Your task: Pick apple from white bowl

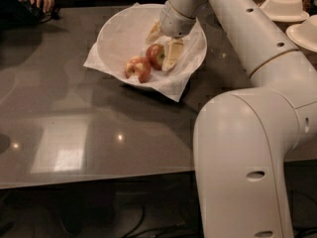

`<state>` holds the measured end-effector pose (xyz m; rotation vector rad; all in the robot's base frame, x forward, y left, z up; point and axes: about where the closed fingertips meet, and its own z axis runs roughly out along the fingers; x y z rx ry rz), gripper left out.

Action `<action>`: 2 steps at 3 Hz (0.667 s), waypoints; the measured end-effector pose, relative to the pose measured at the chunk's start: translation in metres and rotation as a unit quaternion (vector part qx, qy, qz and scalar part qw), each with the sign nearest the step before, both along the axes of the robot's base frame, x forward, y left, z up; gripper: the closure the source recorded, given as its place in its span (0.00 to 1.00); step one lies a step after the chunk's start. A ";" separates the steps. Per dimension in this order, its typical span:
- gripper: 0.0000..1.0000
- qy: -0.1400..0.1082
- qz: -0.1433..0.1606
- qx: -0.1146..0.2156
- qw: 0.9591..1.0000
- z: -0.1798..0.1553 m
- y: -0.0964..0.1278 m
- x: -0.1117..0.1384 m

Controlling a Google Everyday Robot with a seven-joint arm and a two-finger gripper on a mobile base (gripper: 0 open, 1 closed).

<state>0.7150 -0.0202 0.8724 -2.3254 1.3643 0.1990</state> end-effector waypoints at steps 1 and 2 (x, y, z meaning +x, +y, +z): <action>0.32 0.005 0.002 -0.001 1.000 -0.006 0.002 0.003; 0.33 0.010 0.003 -0.001 1.000 -0.011 0.005 0.006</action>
Offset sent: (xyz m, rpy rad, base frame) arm -0.0037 -0.0058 -0.0104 -0.0337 0.0767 0.0268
